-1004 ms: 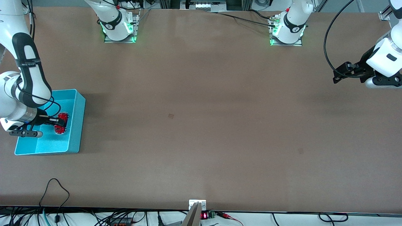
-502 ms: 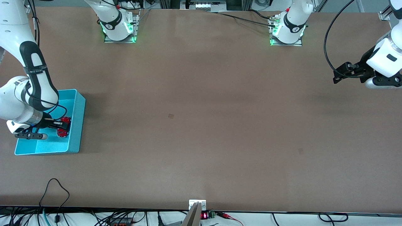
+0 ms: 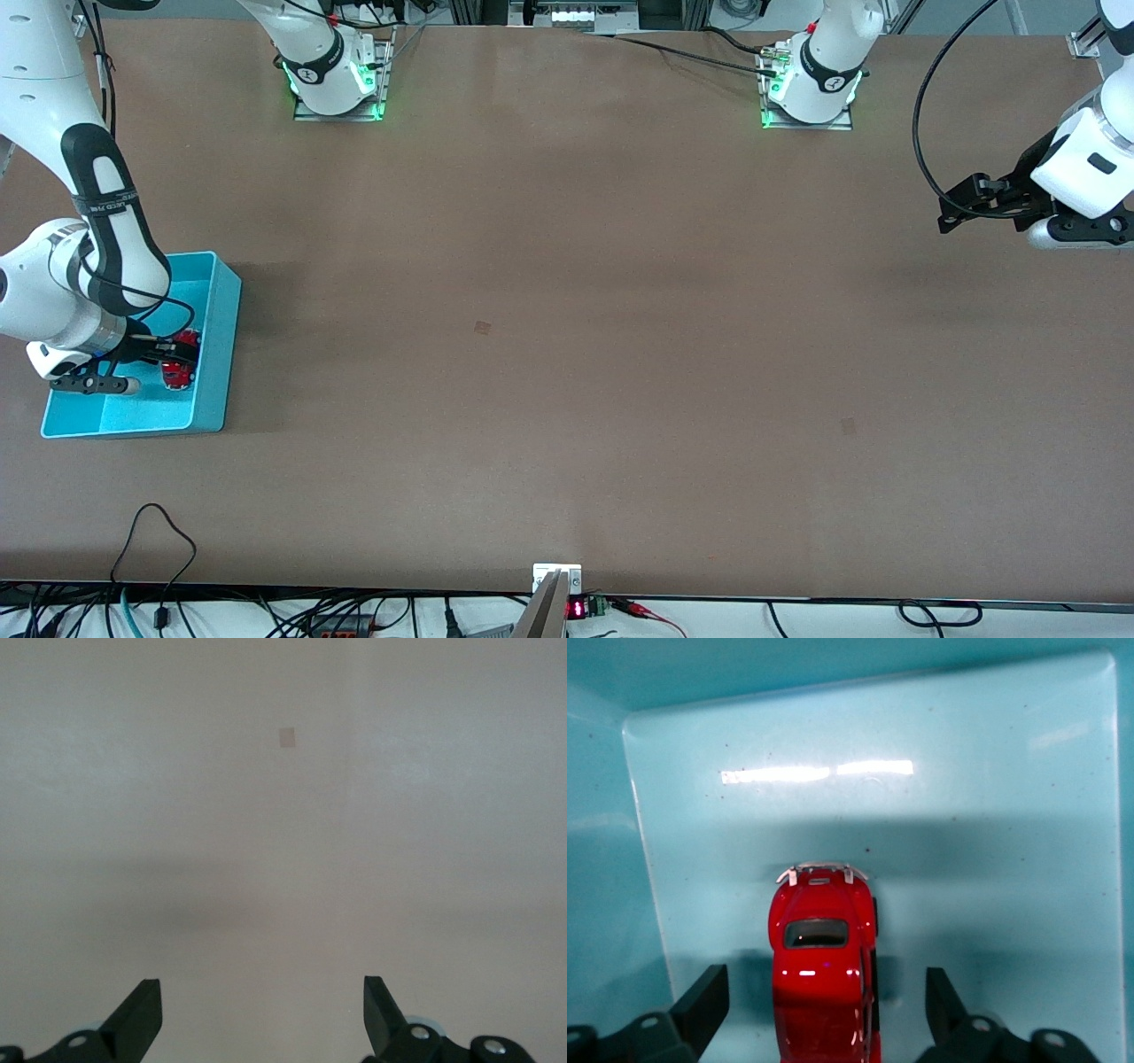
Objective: Wind red beetle toy and store in blue box
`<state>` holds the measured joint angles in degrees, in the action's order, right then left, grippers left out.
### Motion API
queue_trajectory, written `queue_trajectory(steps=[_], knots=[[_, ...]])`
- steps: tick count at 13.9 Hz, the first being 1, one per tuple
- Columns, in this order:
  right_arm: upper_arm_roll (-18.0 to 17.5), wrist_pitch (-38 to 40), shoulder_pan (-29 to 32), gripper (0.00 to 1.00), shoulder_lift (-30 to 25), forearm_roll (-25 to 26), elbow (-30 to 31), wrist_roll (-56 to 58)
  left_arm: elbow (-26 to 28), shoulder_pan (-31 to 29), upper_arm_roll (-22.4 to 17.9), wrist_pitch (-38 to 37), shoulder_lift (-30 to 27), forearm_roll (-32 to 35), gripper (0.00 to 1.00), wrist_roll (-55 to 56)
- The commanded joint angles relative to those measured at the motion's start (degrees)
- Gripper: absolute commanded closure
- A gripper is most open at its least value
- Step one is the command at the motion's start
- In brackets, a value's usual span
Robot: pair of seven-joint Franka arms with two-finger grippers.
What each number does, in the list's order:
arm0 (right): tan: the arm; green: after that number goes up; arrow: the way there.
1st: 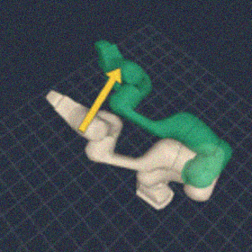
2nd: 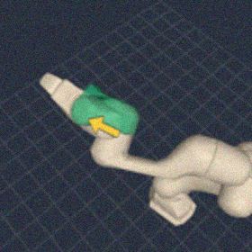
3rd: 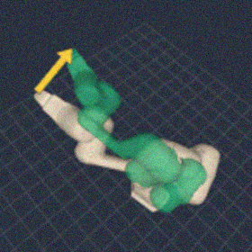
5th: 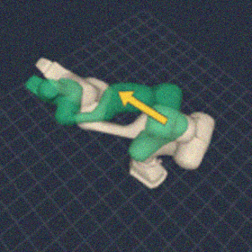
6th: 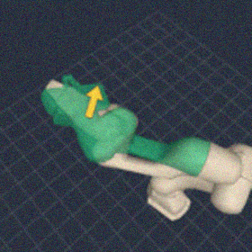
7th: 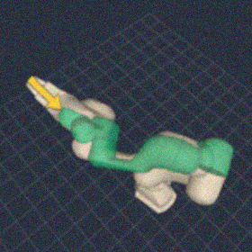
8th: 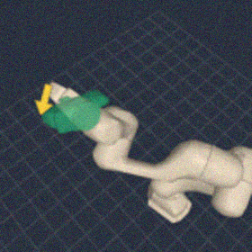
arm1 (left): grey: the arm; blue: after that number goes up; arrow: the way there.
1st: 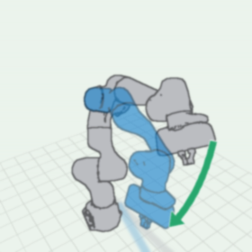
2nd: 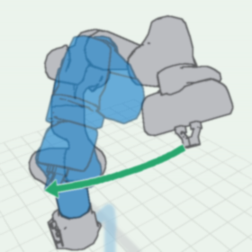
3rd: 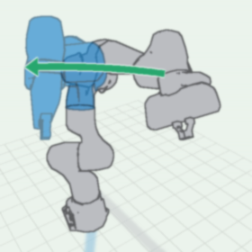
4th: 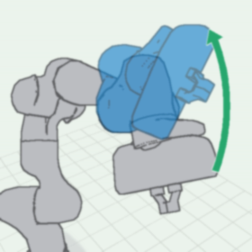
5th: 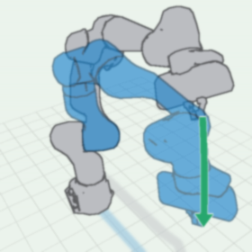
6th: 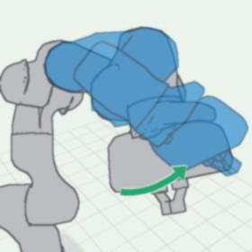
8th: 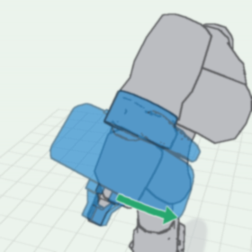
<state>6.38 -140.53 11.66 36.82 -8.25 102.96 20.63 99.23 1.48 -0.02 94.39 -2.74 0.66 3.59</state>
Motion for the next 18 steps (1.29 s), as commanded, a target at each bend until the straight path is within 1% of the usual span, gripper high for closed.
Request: queue_trajectory(steps=[1,4,6,7,9,10,11,13,15,18], knots=[[-0.32,0.25,0.38,0.00,-2.01,-0.45,0.22,1.69,-1.32,-0.25,0.28,-1.14,0.37,-0.48,0.00,-0.34],[-0.41,3.93,-0.23,0.00,-5.95,-0.62,-0.74,1.52,-1.32,-0.25,0.28,-1.14,0.37,-0.48,0.00,-0.34],[-0.93,8.93,-1.63,0.00,-9.56,-1.50,-2.58,0.29,-1.32,-0.25,0.28,-1.14,0.37,-0.48,0.00,-0.34],[-0.85,12.43,-2.77,0.00,-11.58,-1.77,-4.42,-0.93,-1.32,-0.25,0.28,-1.14,0.46,-0.48,0.00,-0.34],[-0.67,19.55,-3.22,0.00,-14.75,-0.72,-8.20,-1.21,-1.32,-0.25,0.28,-1.14,0.37,-0.48,0.00,-0.25],[-0.67,24.46,-3.57,0.00,-15.72,-0.37,-11.00,-1.30,-1.32,-0.25,0.28,-1.14,0.37,-0.48,0.00,-0.25],[-0.67,29.47,-4.70,0.00,-16.25,1.03,-14.16,-3.39,-1.40,-0.25,0.28,-1.23,0.37,-0.57,0.00,-0.25],[-0.76,37.13,-7.43,0.00,-16.78,3.93,-20.14,-11.72,-1.40,-0.25,0.28,-1.32,0.37,-0.66,0.00,-0.16],[-0.67,43.46,-9.45,0.00,-18.09,4.38,-23.67,-16.40,-1.40,-0.25,0.28,-1.32,0.37,-0.66,0.00,-0.16],[-0.85,49.37,-9.38,0.00,-21.61,4.47,-25.88,-16.85,-1.40,-0.16,0.28,-1.32,0.37,-0.66,0.00,-0.25]])
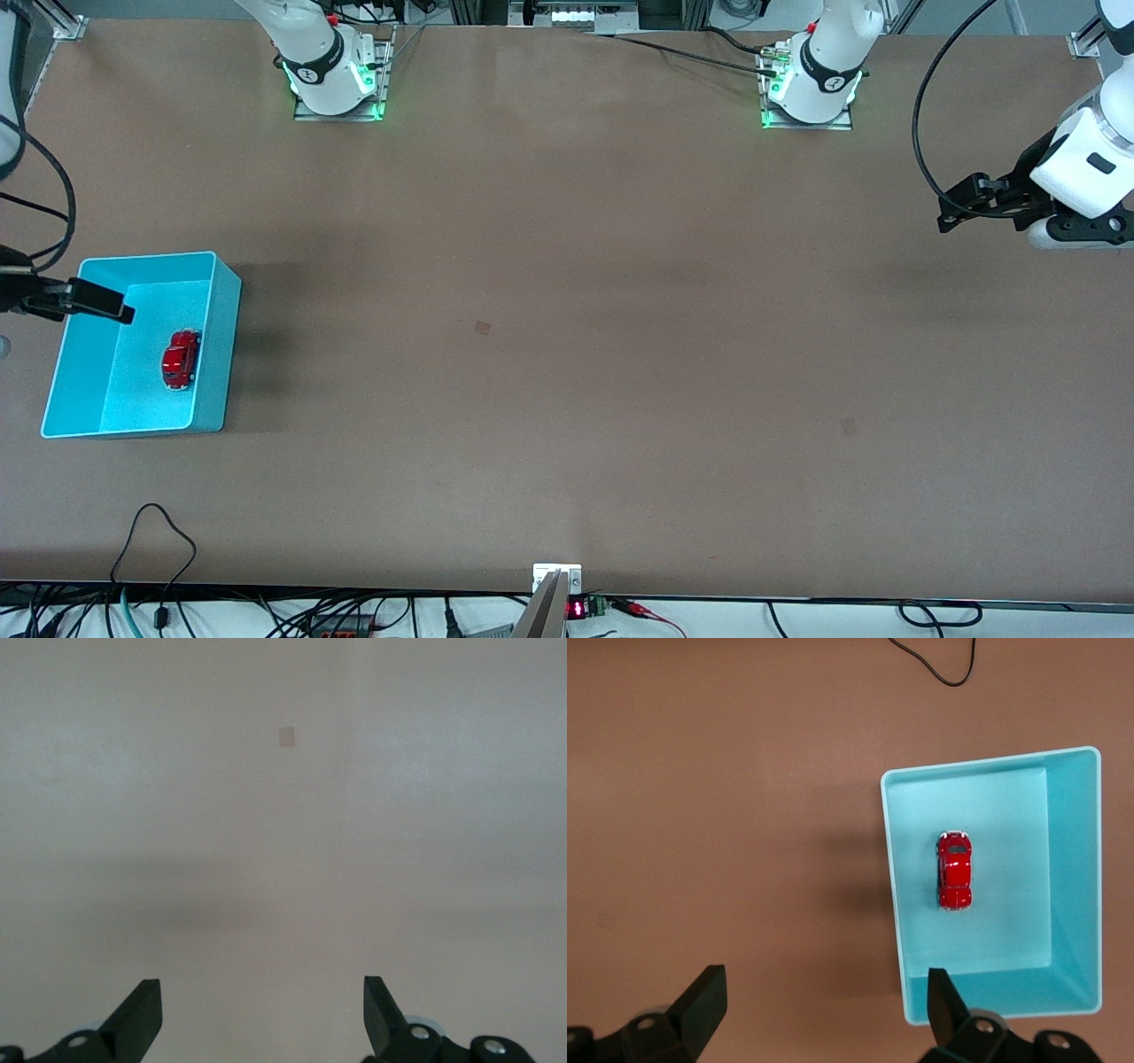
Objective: Wind red beetle toy and store in blue box
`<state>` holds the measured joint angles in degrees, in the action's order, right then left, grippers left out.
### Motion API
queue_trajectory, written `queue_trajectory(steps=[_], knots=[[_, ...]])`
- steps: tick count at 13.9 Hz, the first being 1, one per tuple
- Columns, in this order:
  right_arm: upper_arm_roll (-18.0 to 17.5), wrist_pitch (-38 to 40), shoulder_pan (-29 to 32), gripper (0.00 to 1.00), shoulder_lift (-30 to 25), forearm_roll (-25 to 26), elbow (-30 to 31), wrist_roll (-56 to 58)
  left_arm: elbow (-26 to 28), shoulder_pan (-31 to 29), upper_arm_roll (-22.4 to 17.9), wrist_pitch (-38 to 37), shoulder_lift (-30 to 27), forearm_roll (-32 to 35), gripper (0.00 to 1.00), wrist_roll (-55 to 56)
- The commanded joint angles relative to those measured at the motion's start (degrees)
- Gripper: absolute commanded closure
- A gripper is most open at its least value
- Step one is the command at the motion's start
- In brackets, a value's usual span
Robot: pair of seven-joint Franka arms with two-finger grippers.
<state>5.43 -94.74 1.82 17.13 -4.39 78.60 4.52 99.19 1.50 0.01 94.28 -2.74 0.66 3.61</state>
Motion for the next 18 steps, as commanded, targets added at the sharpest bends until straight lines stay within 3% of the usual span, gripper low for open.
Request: queue_trajectory(steps=[1,4,7,11,14,18], knots=[[0.02,3.95,0.82,0.00,-3.14,0.70,-1.78,-0.48,-1.36,-0.18,0.25,-1.20,0.37,-0.74,0.00,-0.27],[0.63,3.95,1.00,0.00,-4.90,0.61,-0.47,-1.26,-1.36,-0.27,0.25,-1.11,0.37,-0.83,0.00,-0.27],[1.07,-1.65,1.08,0.00,-10.68,1.23,10.57,-1.88,-1.36,-0.27,0.16,-1.20,0.37,-0.92,0.00,-0.27],[0.81,-1.76,0.65,0.00,-14.74,2.63,15.25,-1.27,-1.36,-0.44,0.16,-1.20,0.37,-0.92,0.00,-0.54],[0.46,-2.38,-0.23,0.00,-19.92,5.27,22.02,-1.96,-1.36,-0.44,0.07,-1.20,0.37,-0.92,0.00,-0.45],[0.46,-2.11,-0.15,0.00,-22.49,5.36,23.44,-1.97,-1.28,-0.44,0.16,-1.20,0.37,-0.92,0.00,-0.36]])
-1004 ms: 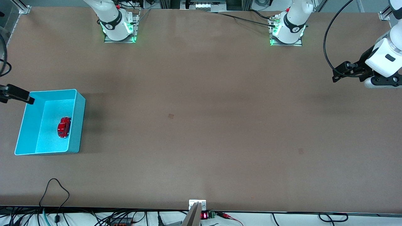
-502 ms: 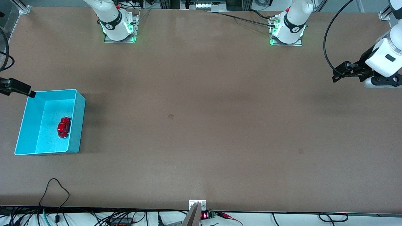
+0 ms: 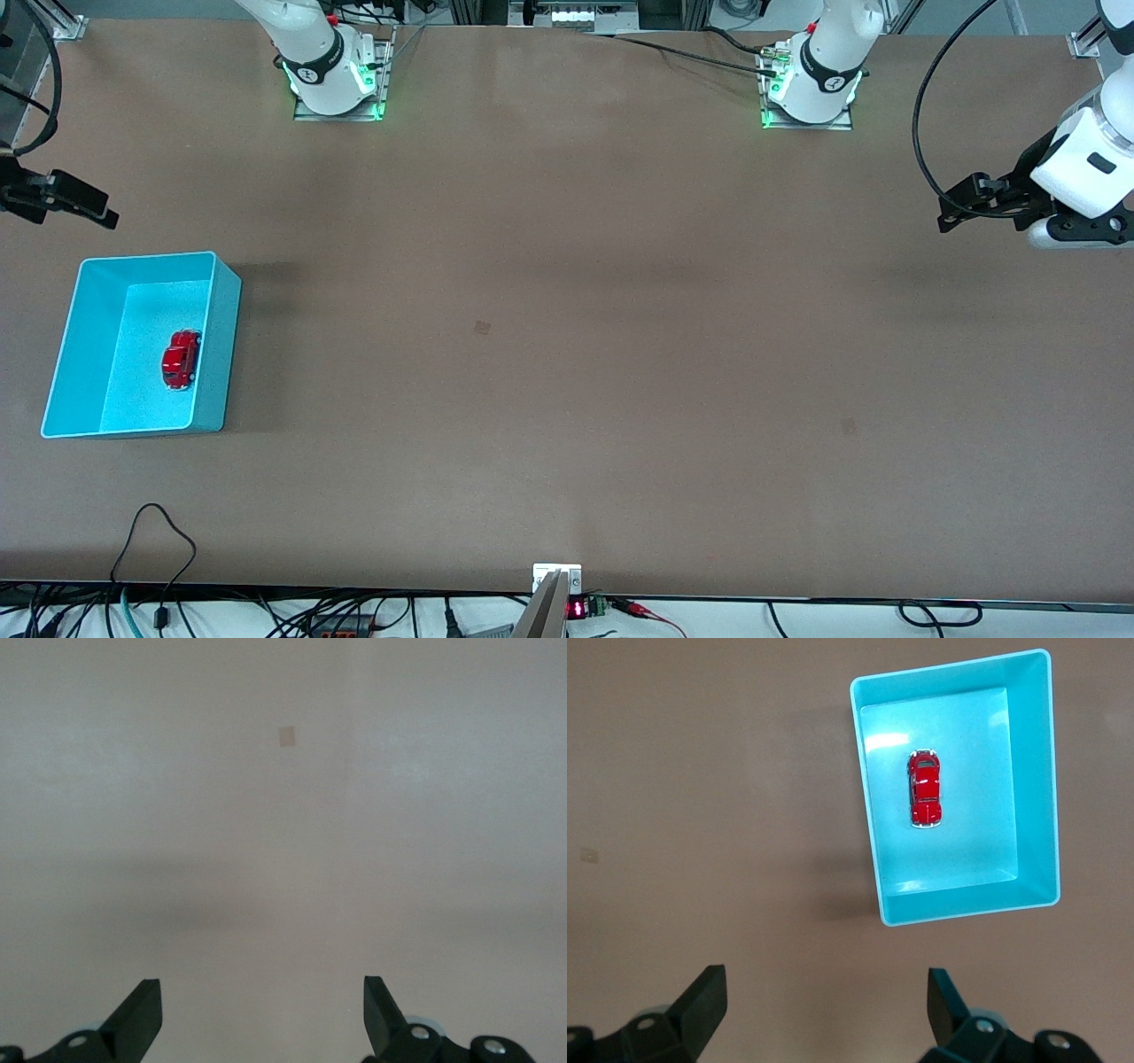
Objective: Wind red beetle toy and store in blue box
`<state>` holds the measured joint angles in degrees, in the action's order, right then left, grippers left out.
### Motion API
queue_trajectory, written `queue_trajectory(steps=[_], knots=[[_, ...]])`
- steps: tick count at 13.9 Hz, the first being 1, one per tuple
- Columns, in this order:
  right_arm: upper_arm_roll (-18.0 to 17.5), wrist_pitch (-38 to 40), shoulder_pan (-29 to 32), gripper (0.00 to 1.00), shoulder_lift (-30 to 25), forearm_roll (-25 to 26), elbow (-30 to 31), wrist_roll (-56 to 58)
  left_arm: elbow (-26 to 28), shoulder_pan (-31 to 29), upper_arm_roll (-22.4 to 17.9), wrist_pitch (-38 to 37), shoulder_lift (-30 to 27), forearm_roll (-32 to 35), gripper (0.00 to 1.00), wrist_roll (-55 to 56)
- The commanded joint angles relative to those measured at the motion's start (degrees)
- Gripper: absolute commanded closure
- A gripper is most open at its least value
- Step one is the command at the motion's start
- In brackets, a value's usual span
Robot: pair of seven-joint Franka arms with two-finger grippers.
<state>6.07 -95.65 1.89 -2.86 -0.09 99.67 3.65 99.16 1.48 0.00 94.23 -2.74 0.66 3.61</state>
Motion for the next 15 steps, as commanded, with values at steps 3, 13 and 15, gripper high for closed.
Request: queue_trajectory(steps=[3,13,15], knots=[[-0.45,-1.30,-0.22,0.00,-2.50,0.96,1.76,-1.10,-1.33,-0.51,0.08,-1.15,0.37,-0.92,0.00,-0.36],[-0.36,1.43,-0.22,0.00,-2.59,0.88,1.23,-0.48,-1.25,-0.51,0.08,-1.15,0.37,-0.92,0.00,-0.63],[-0.45,1.51,-0.31,0.00,-2.50,0.88,1.23,-1.10,-1.25,-0.51,0.08,-1.15,0.37,-0.92,0.00,-0.71]])
